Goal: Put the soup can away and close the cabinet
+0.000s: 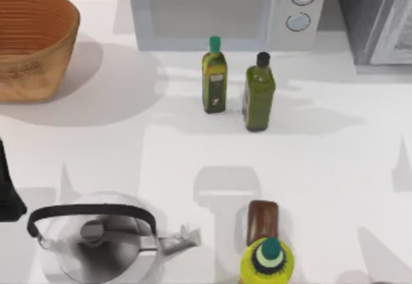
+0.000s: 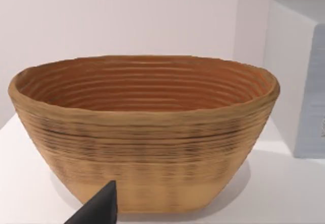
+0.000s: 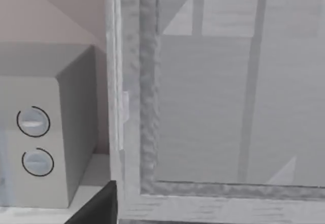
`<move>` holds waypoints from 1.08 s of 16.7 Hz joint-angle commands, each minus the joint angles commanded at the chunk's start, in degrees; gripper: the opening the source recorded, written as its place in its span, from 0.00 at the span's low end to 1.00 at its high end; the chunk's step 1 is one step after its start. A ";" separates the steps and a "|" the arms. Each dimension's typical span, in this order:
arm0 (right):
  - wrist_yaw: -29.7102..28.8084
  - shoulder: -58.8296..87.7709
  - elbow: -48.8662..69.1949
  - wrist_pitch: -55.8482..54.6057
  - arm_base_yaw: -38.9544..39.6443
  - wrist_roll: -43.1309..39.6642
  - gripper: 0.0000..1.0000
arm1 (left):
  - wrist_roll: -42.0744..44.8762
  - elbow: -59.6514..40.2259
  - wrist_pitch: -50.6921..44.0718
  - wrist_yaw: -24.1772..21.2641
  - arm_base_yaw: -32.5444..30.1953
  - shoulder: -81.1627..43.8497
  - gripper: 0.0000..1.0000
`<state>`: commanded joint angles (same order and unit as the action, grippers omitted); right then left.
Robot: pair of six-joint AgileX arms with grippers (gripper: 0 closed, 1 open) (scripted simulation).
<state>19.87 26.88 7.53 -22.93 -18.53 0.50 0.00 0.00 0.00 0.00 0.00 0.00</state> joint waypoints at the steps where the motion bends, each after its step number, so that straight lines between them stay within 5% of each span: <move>1: 3.36 5.26 1.15 -3.97 -3.31 0.04 1.00 | 0.00 0.00 0.00 0.00 0.00 0.00 1.00; 11: 32.88 53.87 11.59 -39.16 -33.78 0.64 1.00 | 0.00 0.00 0.00 0.00 0.00 0.00 1.00; 18: 38.19 62.03 13.52 -45.88 -40.18 0.74 1.00 | 0.00 0.00 0.00 0.00 0.00 0.00 1.00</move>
<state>58.06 88.91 21.05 -68.81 -58.71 1.25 0.00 0.00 0.00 0.00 0.00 0.00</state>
